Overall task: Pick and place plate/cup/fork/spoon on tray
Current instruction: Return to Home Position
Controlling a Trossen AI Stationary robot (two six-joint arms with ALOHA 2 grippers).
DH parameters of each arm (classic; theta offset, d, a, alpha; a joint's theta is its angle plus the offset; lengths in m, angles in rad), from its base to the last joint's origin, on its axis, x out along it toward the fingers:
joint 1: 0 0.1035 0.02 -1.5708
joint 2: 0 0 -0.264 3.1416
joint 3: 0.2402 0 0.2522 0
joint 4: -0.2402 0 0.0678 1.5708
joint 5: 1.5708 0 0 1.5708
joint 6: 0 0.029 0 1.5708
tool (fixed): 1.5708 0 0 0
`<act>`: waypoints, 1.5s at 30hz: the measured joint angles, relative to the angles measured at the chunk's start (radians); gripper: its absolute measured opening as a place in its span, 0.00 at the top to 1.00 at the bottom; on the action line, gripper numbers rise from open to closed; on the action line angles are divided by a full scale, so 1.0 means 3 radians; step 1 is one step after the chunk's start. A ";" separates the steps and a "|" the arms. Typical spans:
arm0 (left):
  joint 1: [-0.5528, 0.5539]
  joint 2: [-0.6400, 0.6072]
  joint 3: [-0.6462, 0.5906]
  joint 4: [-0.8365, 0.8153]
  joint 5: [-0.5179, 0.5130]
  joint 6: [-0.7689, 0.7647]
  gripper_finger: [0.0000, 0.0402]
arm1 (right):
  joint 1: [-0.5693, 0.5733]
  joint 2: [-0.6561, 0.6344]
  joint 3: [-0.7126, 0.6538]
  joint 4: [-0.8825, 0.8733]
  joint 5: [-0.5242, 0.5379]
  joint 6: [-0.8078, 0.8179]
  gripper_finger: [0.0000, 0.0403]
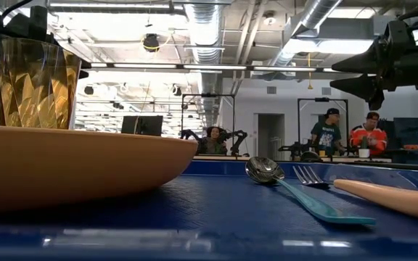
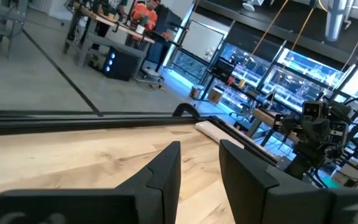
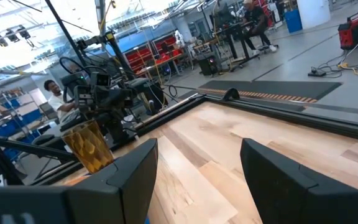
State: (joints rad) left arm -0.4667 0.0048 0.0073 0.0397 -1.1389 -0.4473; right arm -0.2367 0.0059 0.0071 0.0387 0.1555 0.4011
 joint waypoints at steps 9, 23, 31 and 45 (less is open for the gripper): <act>0.0000 0.0000 -0.0001 0.0001 0.0000 -0.0005 0.76 | 0.0000 0.0000 -0.0001 -0.0003 0.0003 -0.0003 0.37; 0.0000 0.0000 -0.0002 0.0001 0.0000 0.0029 0.76 | 0.0000 0.0000 -0.0001 -0.0003 0.0009 0.0005 0.37; 0.0000 0.0000 -0.0002 0.0000 0.0000 0.0022 0.76 | 0.0000 0.0000 -0.0001 -0.0003 0.0008 0.0004 0.37; 0.0000 0.0000 -0.0002 0.0000 -0.0001 0.0059 0.76 | 0.0000 0.0000 -0.0001 -0.0003 0.0008 0.0004 0.37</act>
State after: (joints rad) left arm -0.4667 0.0048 0.0067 0.0396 -1.1393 -0.4297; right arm -0.2367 0.0059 0.0067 0.0380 0.1577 0.4023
